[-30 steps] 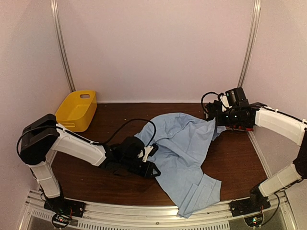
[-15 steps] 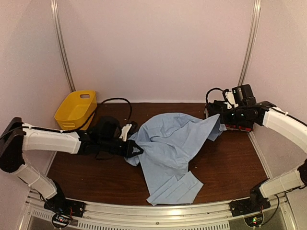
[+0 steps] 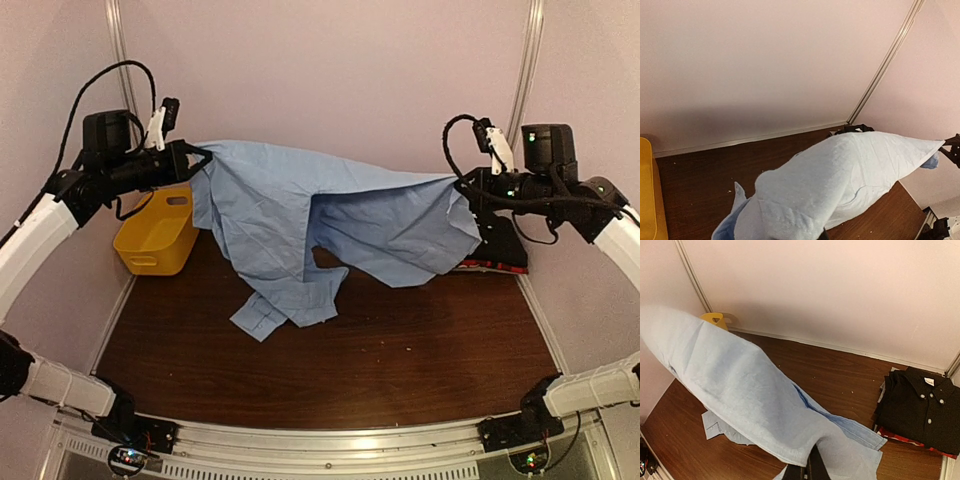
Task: Fold and stack the long sleeve shirts
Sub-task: Flatten out the crumpled shirt at the center of the board.
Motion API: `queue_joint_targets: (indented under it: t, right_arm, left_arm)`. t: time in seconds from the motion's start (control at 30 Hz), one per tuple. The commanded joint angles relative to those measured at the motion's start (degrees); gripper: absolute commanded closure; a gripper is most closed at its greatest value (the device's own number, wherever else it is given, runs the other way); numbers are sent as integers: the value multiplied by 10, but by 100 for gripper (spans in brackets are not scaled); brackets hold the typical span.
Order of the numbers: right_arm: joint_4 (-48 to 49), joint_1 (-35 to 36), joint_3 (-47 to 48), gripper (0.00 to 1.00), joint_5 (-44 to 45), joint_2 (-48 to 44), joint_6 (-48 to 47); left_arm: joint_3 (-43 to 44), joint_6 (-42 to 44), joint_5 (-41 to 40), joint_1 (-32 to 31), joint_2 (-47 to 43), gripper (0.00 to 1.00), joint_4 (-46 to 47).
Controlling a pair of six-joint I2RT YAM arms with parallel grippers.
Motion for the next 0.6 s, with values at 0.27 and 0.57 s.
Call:
queue_joint_targets:
  t: [0.27, 0.57]
  right_arm:
    - [-74, 44, 217, 100, -26, 33, -30]
    - [-127, 55, 373, 100, -114, 65, 0]
  left_arm:
    - [217, 26, 18, 3, 37, 100, -74]
    - [307, 13, 27, 3, -31, 100, -117]
